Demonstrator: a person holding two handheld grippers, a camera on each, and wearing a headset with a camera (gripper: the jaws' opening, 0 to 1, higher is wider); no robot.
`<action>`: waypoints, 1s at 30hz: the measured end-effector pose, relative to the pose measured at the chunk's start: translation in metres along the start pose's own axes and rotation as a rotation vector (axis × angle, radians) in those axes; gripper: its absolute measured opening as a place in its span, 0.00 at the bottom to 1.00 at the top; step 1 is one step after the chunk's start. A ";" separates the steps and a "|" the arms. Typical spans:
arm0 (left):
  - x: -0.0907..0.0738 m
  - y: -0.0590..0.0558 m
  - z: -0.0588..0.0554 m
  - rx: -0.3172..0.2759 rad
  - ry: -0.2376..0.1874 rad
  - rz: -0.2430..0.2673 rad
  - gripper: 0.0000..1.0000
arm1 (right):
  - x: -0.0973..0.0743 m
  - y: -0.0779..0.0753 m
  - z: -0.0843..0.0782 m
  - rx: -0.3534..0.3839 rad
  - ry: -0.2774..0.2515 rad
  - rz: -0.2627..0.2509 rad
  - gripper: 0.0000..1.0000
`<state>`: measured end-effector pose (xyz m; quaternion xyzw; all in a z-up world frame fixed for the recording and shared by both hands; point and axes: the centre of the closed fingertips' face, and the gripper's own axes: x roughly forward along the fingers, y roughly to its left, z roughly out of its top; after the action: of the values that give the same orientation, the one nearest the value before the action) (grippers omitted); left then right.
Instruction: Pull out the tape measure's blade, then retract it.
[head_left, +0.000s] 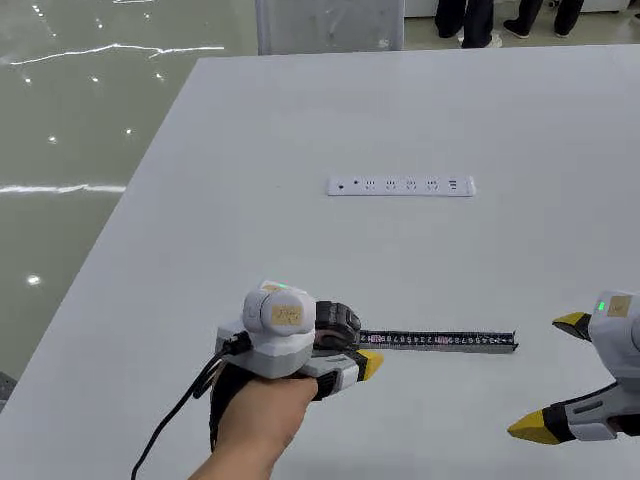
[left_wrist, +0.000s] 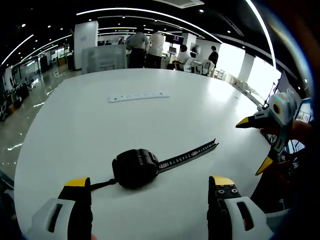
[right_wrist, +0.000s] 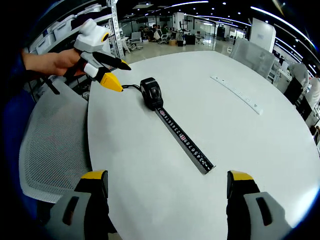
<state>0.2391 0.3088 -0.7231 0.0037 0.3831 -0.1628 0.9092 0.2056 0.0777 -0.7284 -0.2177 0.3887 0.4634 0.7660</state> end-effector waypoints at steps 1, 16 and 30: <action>0.002 0.000 -0.001 0.002 0.003 0.000 0.94 | 0.001 -0.001 0.000 0.000 0.001 0.004 0.95; 0.028 0.016 -0.002 -0.051 0.003 0.041 0.93 | 0.025 -0.018 -0.008 -0.049 0.062 0.048 0.92; 0.047 0.024 -0.004 -0.100 0.002 0.082 0.89 | 0.047 -0.033 -0.014 -0.126 0.118 0.096 0.88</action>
<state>0.2738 0.3181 -0.7612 -0.0258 0.3914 -0.1060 0.9137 0.2422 0.0778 -0.7748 -0.2736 0.4133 0.5096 0.7033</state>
